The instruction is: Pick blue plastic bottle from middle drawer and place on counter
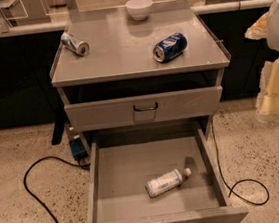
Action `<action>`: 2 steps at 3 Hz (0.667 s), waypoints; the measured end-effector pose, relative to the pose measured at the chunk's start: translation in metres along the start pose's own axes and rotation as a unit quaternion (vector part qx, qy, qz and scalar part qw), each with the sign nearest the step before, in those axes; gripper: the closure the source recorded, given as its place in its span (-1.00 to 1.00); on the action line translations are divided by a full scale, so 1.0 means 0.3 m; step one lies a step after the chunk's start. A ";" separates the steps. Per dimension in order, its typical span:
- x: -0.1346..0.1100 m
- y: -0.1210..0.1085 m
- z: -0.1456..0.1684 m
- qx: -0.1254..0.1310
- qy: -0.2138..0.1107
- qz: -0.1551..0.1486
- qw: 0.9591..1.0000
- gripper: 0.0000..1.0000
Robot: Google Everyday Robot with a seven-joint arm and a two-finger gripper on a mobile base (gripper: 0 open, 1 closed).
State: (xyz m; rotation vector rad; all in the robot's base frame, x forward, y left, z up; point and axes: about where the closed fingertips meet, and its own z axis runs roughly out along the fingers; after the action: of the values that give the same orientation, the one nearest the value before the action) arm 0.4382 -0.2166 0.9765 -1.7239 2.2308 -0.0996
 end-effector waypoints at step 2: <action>0.003 0.010 0.078 -0.009 0.002 -0.015 1.000 -1.00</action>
Offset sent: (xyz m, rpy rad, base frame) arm 0.0095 0.0065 -0.0645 -0.0239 0.0594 0.0824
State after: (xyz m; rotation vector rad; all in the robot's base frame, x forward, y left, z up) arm 0.4419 -0.2134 0.9534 -1.7699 2.2161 -0.0903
